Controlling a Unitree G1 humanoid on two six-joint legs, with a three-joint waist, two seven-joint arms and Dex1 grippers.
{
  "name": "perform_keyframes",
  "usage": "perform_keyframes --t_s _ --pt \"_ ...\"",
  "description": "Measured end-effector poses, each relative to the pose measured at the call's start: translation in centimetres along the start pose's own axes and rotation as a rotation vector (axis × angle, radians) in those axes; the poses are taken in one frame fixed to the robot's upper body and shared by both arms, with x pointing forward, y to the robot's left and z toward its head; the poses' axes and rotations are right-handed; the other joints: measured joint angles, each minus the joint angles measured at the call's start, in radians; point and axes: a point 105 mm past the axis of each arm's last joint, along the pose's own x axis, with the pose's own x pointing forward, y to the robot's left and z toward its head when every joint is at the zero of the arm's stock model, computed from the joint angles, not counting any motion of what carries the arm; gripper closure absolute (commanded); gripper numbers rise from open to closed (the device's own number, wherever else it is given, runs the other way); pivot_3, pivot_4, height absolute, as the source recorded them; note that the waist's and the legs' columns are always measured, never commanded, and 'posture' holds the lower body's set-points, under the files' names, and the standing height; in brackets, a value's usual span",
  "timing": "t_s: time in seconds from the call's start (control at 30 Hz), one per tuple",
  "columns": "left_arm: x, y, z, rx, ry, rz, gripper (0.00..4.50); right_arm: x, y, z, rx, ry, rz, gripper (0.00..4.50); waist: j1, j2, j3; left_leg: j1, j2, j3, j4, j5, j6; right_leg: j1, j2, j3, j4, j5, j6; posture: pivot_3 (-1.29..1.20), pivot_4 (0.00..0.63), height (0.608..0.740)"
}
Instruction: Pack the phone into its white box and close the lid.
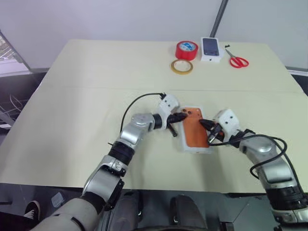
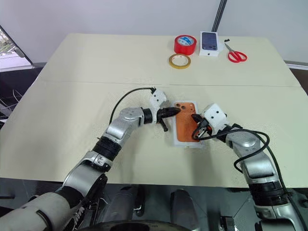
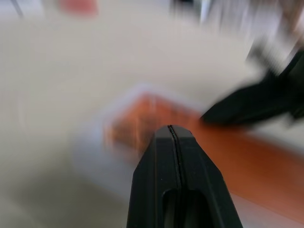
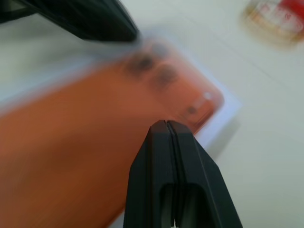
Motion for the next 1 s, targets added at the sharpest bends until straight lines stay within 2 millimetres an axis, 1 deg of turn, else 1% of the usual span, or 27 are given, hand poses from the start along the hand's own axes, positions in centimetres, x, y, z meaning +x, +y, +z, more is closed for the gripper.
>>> perform_keyframes --t_s 0.07,0.13,0.17,0.2,0.23,0.27,0.3,0.33,0.4,0.47,0.5,0.53,0.57,0.6,0.63,0.7,0.77,0.87,0.93,1.0 --pt "0.3 0.1 -0.3 0.01 0.024 0.01 4.5 0.0 0.2 -0.5 -0.001 0.026 -0.006 4.48 0.001 -0.001 -0.001 0.007 0.0 -0.002 0.0 -0.001 0.002 0.01 0.0 -0.002 -0.004 0.0 0.0 0.0 0.15 0.728" --pt "0.1 0.0 -0.6 0.008 0.03 0.008 4.5 -0.1 0.7 -0.5 0.004 0.032 0.006 4.48 -0.001 -0.001 -0.001 0.016 0.0 -0.002 -0.001 -0.004 0.005 0.021 0.0 -0.001 -0.008 -0.001 0.0 0.0 0.15 0.728" --pt "-0.2 0.0 -0.8 -0.002 0.031 0.004 4.11 -0.2 1.0 -0.3 0.038 0.028 0.021 4.09 -0.003 -0.001 -0.002 0.017 0.001 -0.002 -0.002 -0.005 0.005 0.022 0.0 -0.001 -0.009 -0.001 0.0 0.0 0.15 0.728" --pt "-0.4 0.0 -0.9 -0.013 0.027 0.0 3.98 -0.3 1.2 -0.2 0.078 0.021 0.035 3.95 -0.003 -0.001 -0.003 0.017 0.001 -0.003 -0.002 -0.005 0.005 0.022 -0.001 -0.001 -0.009 -0.001 0.0 0.0 0.15 0.728" --pt "-0.5 -0.1 -0.9 -0.033 0.02 -0.007 3.67 -0.4 1.3 -0.1 0.126 0.012 0.052 3.63 -0.003 0.0 -0.003 0.017 0.001 -0.003 -0.002 -0.005 0.005 0.022 -0.002 -0.001 -0.01 -0.001 0.0 0.0 0.15 0.728" --pt "-0.8 -0.1 -0.8 -0.053 0.006 -0.012 3.23 -0.4 1.4 0.1 0.168 -0.006 0.066 3.19 -0.004 0.0 -0.003 0.017 0.002 -0.003 -0.002 -0.005 0.005 0.022 -0.002 0.0 -0.01 -0.001 0.0 0.0 0.15 0.728" --pt "-1.2 -0.1 -0.6 -0.073 -0.017 -0.016 2.79 -0.3 1.6 0.3 0.2 -0.028 0.082 2.7 -0.006 0.0 -0.003 0.017 0.002 -0.003 -0.003 -0.005 0.005 0.021 -0.002 0.0 -0.01 -0.001 0.0 0.0 0.15 0.728" --pt "-1.9 0.3 -0.7 -0.088 -0.034 -0.006 2.23 -0.2 1.8 0.6 0.219 -0.048 0.096 2.14 -0.009 0.001 -0.003 0.015 0.002 -0.002 -0.003 -0.005 0.005 0.018 -0.003 0.0 -0.009 0.0 0.0 0.0 0.15 0.728" --pt "-3.8 1.7 -0.7 -0.091 -0.063 0.037 1.18 -0.4 1.4 1.3 0.236 -0.084 0.099 1.04 -0.011 0.003 -0.002 0.013 0.002 -0.002 -0.005 -0.004 0.004 0.015 -0.003 0.001 -0.009 0.0 0.0 0.0 0.15 0.728" --pt "-6.0 2.6 0.2 -0.064 -0.111 0.058 0.19 -0.7 0.7 2.4 0.227 -0.126 0.108 0.05 -0.011 0.004 -0.001 0.012 0.001 -0.001 -0.006 -0.004 0.003 0.013 -0.003 0.001 -0.009 0.0 0.0 0.0 0.15 0.728" --pt "-7.4 3.2 0.9 -0.041 -0.137 0.072 0.08 -1.1 0.1 2.9 0.209 -0.144 0.109 0.01 -0.01 0.003 -0.001 0.012 0.001 0.0 -0.008 -0.003 0.003 0.013 -0.004 0.001 -0.009 0.0 0.0 0.0 0.15 0.728" --pt "-8.5 3.7 1.6 -0.014 -0.152 0.091 0.08 -1.5 -0.4 3.3 0.191 -0.157 0.104 0.01 -0.006 0.003 -0.001 0.012 0.001 -0.001 -0.008 -0.003 0.002 0.013 -0.004 0.001 -0.01 0.0 0.0 0.0 0.15 0.728" --pt "-9.5 4.0 1.9 0.006 -0.162 0.106 0.08 -1.7 -0.5 3.6 0.17 -0.169 0.11 0.01 -0.003 0.004 -0.002 0.013 0.001 -0.001 -0.009 -0.003 0.002 0.013 -0.004 0.001 -0.01 0.0 0.0 0.0 0.15 0.728" --pt "-11.1 4.1 1.6 0.03 -0.152 0.121 0.08 -2.1 -0.7 3.9 0.137 -0.191 0.12 0.01 -0.004 0.004 -0.002 0.013 0.0 0.0 -0.01 -0.003 0.002 0.014 -0.005 0.001 -0.011 0.0 0.0 0.0 0.15 0.728" --pt "-12.9 4.4 0.6 0.02 -0.134 0.143 0.08 -2.7 -1.0 3.9 0.102 -0.193 0.119 0.01 -0.005 0.005 -0.002 0.014 0.0 0.0 -0.01 -0.003 0.002 0.014 -0.005 0.001 -0.011 0.0 0.0 0.0 0.15 0.728" --pt "-15.7 5.1 -1.3 -0.025 -0.111 0.196 0.08 -3.8 -1.8 3.3 0.048 -0.176 0.095 0.01 -0.006 0.004 -0.002 0.014 0.0 0.001 -0.011 -0.003 0.002 0.014 -0.005 0.001 -0.011 0.0 0.0 0.0 0.15 0.728" --pt "-18.3 5.4 -2.7 -0.061 -0.082 0.244 0.08 -4.7 -2.6 2.8 0.041 -0.162 0.083 0.01 -0.004 0.004 -0.002 0.014 0.0 0.0 -0.011 -0.003 0.002 0.014 -0.006 0.001 -0.011 0.0 0.0 0.0 0.15 0.728" --pt "-21.9 5.7 -3.5 -0.065 -0.057 0.319 0.08 -5.7 -3.6 1.6 0.042 -0.128 0.059 0.01 -0.004 0.004 -0.002 0.014 0.0 0.0 -0.011 -0.003 0.002 0.014 -0.008 0.001 -0.011 0.0 0.0 0.0 0.15 0.728" --pt "-23.3 5.8 -3.7 -0.072 -0.047 0.354 0.08 -6.0 -4.3 1.1 0.041 -0.126 0.036 0.01 -0.003 0.004 -0.002 0.014 -0.001 0.0 -0.012 -0.003 0.002 0.014 -0.008 0.001 -0.011 0.0 0.0 0.0 0.15 0.728" --pt "-23.8 5.6 -4.0 -0.081 -0.046 0.362 0.08 -5.9 -4.4 1.1 0.039 -0.132 0.041 0.01 -0.005 0.004 -0.002 0.014 -0.001 0.0 -0.012 -0.003 0.002 0.014 -0.009 0.001 -0.012 0.0 -0.001 0.0 0.15 0.728"
